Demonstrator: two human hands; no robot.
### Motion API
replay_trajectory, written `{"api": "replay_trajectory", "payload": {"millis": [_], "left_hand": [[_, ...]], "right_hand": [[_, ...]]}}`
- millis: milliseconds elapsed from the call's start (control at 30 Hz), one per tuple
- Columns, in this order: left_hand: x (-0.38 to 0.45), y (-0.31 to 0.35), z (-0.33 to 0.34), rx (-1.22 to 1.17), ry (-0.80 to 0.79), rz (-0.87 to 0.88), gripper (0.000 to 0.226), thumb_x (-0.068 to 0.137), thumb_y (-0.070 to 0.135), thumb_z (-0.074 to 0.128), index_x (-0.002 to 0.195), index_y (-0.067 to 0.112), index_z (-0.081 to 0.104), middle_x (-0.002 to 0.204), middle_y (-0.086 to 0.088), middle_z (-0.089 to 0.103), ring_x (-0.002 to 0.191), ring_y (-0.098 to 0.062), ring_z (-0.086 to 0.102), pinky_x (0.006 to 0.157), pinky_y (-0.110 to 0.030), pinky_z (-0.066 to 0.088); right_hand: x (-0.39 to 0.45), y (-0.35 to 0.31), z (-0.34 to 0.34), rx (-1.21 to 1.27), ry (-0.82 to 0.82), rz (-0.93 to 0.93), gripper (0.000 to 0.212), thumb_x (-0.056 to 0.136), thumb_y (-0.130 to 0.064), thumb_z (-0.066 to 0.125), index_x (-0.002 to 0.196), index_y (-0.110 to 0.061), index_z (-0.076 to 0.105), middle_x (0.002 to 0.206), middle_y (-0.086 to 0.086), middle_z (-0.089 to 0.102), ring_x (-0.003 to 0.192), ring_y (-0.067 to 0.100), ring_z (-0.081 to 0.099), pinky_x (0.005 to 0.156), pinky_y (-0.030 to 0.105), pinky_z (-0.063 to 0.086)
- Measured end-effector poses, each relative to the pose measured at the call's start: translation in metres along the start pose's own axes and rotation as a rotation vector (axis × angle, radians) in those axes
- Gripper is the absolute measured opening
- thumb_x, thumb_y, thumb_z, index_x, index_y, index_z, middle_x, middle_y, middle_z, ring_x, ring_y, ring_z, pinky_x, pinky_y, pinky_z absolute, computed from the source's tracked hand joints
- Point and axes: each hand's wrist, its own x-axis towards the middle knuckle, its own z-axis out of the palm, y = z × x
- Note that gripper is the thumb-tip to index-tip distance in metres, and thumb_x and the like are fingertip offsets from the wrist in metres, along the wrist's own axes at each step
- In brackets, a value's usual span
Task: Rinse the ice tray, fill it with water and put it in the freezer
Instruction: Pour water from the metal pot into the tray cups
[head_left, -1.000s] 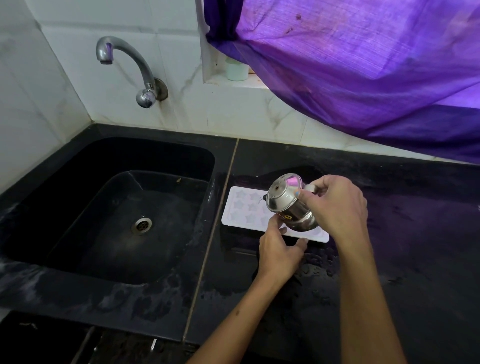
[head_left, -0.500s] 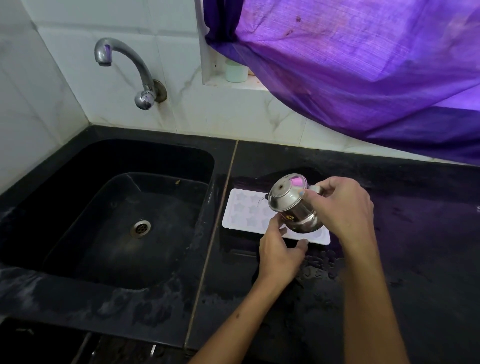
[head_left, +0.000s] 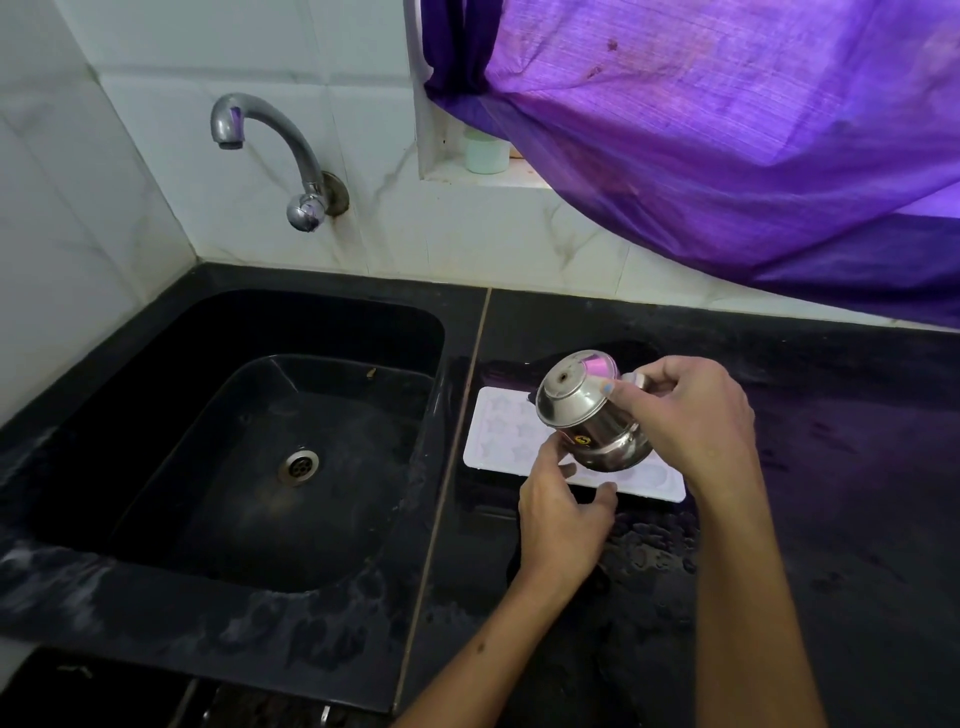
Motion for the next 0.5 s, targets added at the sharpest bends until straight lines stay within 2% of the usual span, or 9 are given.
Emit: {"api": "replay_trajectory", "payload": {"millis": [500], "left_hand": [[0.004,-0.006,-0.007,0.006,-0.010,-0.054,0.058,0.077,0.016,0.070,0.130,0.022,0.047,0.110,0.013,0.056,0.104,-0.004,0.055,0.093,-0.030,0.048]], "right_hand": [[-0.002,-0.013,0.011,-0.089,-0.028,-0.001,0.021,0.078,-0.040,0.073,0.072,-0.022,0.063,0.080,-0.007,0.066,0.084,0.023,0.061,0.072,0.034,0.043]]}}
